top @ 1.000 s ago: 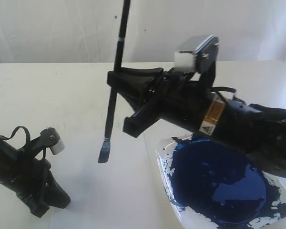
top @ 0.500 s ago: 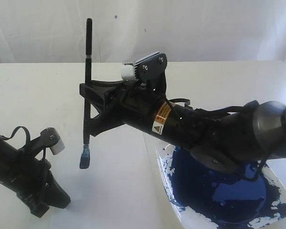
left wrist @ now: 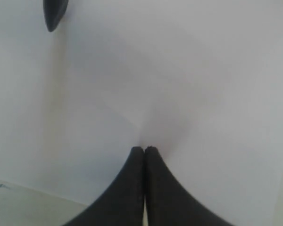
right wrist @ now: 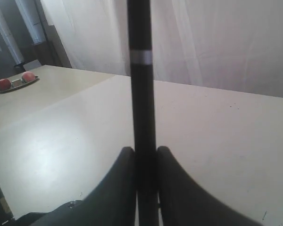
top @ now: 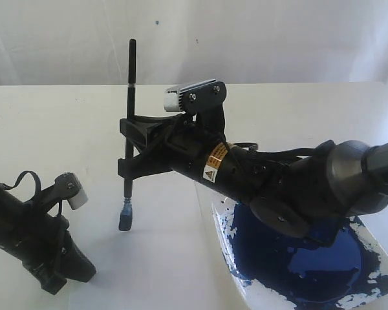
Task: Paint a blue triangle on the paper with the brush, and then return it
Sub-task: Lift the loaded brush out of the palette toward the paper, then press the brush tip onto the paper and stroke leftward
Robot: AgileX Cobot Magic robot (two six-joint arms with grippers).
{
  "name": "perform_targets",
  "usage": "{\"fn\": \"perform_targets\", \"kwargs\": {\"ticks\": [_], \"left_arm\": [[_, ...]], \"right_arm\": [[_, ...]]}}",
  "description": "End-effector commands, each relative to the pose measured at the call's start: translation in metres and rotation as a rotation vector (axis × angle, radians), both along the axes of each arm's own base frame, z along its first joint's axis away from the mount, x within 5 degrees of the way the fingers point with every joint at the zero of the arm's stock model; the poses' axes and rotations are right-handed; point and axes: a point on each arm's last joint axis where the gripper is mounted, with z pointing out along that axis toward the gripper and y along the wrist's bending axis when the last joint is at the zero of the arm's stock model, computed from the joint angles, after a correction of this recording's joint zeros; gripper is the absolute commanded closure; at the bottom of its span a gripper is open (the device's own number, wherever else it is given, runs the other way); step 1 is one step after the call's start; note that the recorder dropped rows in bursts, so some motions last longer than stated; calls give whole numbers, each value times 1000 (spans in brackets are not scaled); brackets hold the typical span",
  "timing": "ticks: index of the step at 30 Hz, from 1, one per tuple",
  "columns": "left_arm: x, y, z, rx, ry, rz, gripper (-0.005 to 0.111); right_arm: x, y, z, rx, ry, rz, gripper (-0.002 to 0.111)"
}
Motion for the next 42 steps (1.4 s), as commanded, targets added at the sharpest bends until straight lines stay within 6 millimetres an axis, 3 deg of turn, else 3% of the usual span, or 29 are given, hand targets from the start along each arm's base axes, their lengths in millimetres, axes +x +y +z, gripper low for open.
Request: {"fn": "perform_targets", "kwargs": {"ticks": [1, 32, 42], "left_arm": [[-4, -1, 1, -8, 16, -12, 107], [-4, -1, 1, -9, 17, -13, 107], [-4, -1, 1, -9, 17, -13, 107]], "right_arm": [[2, 0, 0, -5, -9, -23, 108], [17, -15, 2, -210, -149, -230, 108], [16, -20, 19, -189, -188, -265, 108]]}}
